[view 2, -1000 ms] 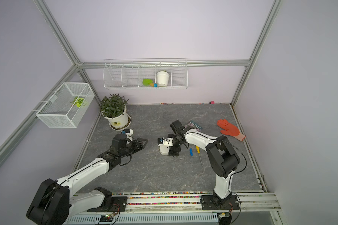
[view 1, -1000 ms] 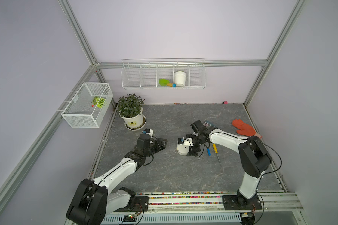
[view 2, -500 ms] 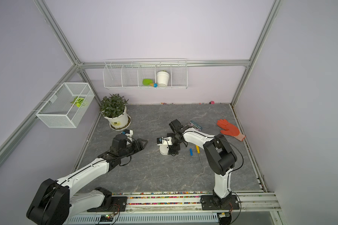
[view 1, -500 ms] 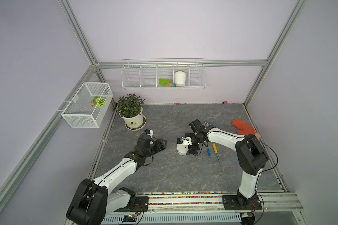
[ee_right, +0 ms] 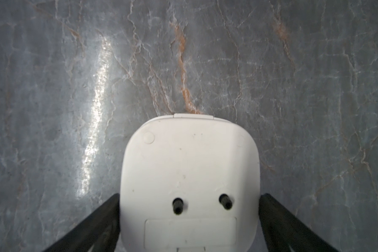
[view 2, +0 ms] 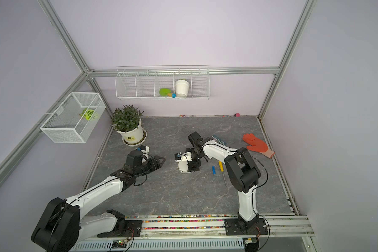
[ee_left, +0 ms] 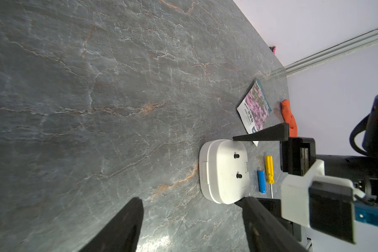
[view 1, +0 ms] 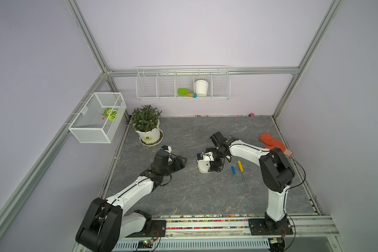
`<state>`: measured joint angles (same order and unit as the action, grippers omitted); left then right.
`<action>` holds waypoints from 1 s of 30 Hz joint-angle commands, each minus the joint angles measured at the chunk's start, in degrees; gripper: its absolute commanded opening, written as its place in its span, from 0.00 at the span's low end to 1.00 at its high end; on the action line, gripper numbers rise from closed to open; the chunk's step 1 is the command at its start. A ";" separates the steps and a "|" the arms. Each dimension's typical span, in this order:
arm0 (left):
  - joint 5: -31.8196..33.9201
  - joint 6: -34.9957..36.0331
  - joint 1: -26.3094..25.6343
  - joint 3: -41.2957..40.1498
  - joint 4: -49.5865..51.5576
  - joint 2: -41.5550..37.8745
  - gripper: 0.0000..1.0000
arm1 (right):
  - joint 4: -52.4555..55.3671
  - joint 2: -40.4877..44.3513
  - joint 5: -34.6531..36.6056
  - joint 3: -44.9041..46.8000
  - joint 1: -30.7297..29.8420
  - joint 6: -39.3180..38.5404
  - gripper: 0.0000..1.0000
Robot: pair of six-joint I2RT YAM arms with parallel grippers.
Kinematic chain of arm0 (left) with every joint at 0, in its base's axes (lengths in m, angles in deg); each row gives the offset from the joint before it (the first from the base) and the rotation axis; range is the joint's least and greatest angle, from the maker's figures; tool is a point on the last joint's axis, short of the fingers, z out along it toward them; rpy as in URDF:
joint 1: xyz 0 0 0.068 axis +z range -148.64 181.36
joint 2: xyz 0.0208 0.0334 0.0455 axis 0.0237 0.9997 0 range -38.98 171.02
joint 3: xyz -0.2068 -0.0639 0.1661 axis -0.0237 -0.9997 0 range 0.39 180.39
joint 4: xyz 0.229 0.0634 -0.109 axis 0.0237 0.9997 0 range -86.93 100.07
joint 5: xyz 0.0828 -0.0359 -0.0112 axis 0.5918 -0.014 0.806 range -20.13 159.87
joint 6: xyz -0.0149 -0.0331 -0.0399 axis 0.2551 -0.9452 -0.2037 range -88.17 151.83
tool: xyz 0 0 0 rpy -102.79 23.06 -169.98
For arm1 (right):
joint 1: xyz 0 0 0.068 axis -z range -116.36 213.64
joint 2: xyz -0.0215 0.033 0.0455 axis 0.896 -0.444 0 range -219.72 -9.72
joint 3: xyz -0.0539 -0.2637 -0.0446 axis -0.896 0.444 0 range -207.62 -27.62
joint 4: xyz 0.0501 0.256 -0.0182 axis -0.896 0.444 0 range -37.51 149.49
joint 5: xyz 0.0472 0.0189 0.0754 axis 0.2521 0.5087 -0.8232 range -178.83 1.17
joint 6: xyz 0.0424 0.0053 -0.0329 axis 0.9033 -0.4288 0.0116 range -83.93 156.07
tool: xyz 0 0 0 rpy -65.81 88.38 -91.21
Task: Remove the battery from the alarm
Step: Adjust the alarm at the center of the board.
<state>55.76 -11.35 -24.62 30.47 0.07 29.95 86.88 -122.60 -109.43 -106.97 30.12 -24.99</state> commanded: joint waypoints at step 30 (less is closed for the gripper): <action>-4.30 0.97 0.31 1.56 -3.02 4.20 0.79 | 16.49 -10.99 6.48 -9.59 -3.34 0.01 0.98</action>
<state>51.93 -11.32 -24.62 30.50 -2.49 33.57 96.66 -129.29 -105.21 -117.73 27.81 -25.58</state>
